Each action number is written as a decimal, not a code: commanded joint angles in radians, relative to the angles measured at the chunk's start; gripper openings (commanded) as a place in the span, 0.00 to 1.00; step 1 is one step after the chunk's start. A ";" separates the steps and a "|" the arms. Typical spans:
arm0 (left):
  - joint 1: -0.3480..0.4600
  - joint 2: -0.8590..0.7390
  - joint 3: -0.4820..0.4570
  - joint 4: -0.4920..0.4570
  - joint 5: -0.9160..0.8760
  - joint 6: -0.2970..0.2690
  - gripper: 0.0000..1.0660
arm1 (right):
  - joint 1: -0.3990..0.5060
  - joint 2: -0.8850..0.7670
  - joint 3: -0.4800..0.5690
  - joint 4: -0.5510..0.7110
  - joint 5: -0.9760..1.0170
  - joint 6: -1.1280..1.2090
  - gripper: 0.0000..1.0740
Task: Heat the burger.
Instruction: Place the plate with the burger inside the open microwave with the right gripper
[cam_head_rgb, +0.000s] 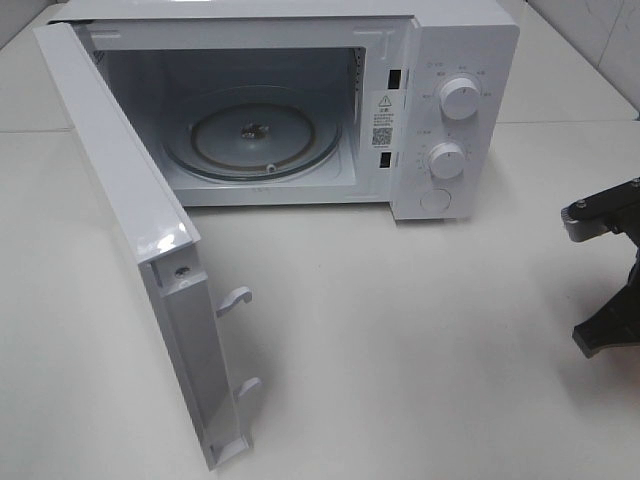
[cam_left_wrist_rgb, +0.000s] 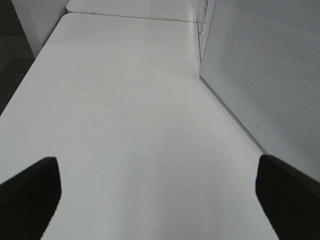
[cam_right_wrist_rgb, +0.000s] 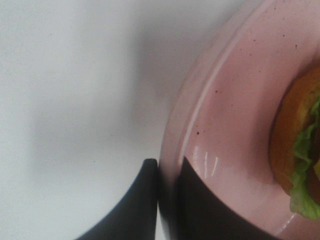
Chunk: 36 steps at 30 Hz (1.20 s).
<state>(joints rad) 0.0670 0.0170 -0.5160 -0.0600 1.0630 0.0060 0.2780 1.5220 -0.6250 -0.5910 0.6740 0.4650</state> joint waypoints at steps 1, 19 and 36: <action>0.002 -0.001 0.001 -0.002 0.006 0.003 0.92 | 0.002 -0.030 -0.004 -0.052 0.035 0.006 0.00; 0.002 -0.001 0.001 -0.002 0.006 0.003 0.92 | 0.163 -0.111 -0.004 -0.105 0.210 0.005 0.00; 0.002 -0.001 0.001 -0.002 0.006 0.003 0.92 | 0.363 -0.111 -0.004 -0.108 0.287 -0.001 0.00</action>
<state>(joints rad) 0.0670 0.0170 -0.5160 -0.0600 1.0640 0.0060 0.6360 1.4220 -0.6250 -0.6390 0.9180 0.4660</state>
